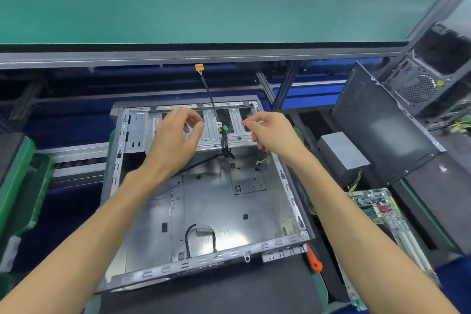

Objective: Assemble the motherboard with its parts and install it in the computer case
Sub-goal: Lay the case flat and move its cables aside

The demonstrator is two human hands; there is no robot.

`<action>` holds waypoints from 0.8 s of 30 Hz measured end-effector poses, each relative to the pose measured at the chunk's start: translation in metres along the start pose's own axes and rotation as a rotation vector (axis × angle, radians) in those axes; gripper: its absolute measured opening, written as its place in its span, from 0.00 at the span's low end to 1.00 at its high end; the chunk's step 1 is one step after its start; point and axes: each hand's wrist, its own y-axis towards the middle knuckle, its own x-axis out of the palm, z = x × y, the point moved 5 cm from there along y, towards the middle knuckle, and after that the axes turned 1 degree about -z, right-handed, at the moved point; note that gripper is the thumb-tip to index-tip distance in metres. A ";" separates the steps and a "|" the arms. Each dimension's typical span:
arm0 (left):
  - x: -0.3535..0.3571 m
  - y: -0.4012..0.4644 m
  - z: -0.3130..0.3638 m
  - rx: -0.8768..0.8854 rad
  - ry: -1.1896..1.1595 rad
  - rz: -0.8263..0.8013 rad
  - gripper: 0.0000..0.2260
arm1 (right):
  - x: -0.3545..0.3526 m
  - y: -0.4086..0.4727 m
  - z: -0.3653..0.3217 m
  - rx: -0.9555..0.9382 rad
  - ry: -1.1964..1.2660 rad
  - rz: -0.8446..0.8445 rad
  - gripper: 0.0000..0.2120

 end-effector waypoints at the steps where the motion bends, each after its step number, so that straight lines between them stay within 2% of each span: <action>1: 0.005 0.001 0.008 -0.028 -0.055 -0.012 0.02 | -0.007 -0.005 0.005 0.002 0.003 0.019 0.06; 3: 0.018 0.003 0.025 -0.102 -0.162 -0.047 0.03 | -0.024 -0.014 0.015 0.003 0.007 0.062 0.07; 6: 0.047 0.003 0.057 -0.217 -0.329 -0.192 0.03 | -0.053 -0.027 0.033 0.016 0.001 0.133 0.08; 11: 0.099 -0.003 0.124 -0.209 -0.427 -0.342 0.03 | -0.106 -0.049 0.073 0.062 -0.001 0.238 0.07; 17: 0.165 -0.023 0.190 -0.220 -0.424 -0.445 0.03 | -0.173 -0.078 0.138 0.096 -0.080 0.295 0.06; 22: 0.217 -0.050 0.232 -0.307 -0.436 -0.473 0.03 | -0.215 -0.102 0.200 0.106 -0.145 0.294 0.06; 24: 0.241 -0.064 0.241 -0.385 -0.411 -0.508 0.07 | -0.227 -0.111 0.224 0.120 -0.158 0.276 0.05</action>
